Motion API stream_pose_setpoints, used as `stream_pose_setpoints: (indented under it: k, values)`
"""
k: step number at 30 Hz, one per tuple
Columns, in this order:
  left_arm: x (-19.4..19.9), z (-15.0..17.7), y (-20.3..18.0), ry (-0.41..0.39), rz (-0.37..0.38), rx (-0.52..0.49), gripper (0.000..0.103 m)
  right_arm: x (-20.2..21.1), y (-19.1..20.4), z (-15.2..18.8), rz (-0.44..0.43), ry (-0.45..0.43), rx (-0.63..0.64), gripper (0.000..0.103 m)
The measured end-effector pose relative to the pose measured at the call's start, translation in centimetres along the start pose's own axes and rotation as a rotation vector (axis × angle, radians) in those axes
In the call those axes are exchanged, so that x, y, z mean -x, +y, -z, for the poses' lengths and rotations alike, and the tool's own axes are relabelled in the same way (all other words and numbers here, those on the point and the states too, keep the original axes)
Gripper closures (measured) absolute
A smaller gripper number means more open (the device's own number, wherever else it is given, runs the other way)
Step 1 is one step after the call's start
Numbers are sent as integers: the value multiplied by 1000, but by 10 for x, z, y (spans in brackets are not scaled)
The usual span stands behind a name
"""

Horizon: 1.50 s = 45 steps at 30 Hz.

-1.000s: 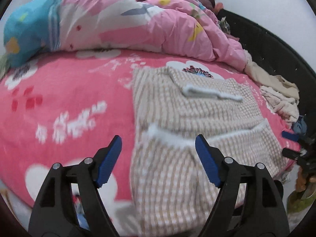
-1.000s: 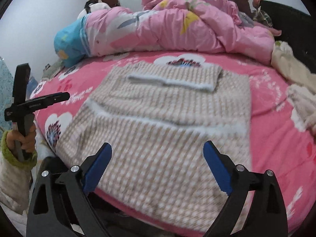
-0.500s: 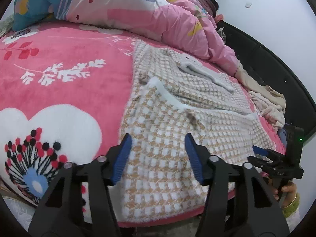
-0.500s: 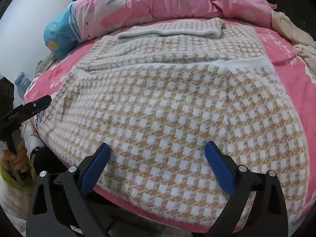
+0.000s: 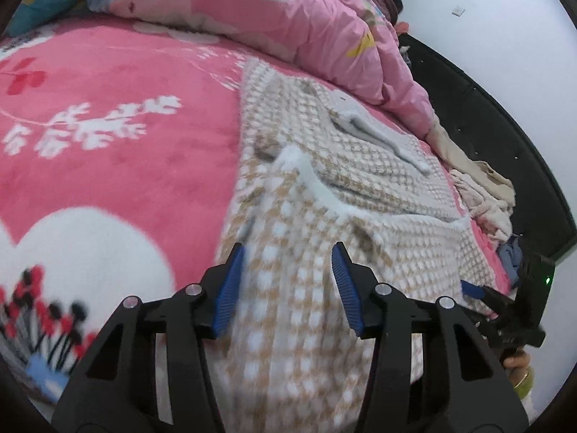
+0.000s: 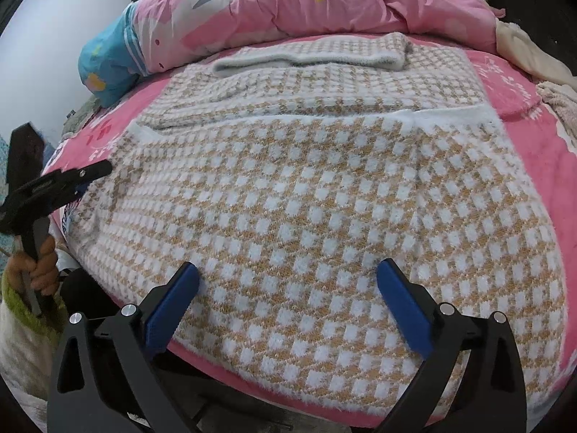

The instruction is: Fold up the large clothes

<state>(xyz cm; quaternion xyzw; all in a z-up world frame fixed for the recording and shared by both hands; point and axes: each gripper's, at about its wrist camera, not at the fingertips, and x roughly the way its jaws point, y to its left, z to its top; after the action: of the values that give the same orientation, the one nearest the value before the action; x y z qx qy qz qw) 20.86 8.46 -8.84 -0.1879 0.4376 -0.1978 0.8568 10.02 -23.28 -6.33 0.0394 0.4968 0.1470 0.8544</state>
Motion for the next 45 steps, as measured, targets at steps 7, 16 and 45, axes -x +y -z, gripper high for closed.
stream_pose_setpoints:
  k: [7, 16, 45]
  values:
    - [-4, -4, -6, 31, 83, -15, 56, -1, 1, 0, 4, 0, 0, 6]
    - [-19, 4, -14, 76, -18, -84, 63, -1, 2, 0, 6, 0, -1, 6]
    - [-35, 20, -77, 37, -458, -276, 65, -12, -8, -26, 136, -18, -7, 6]
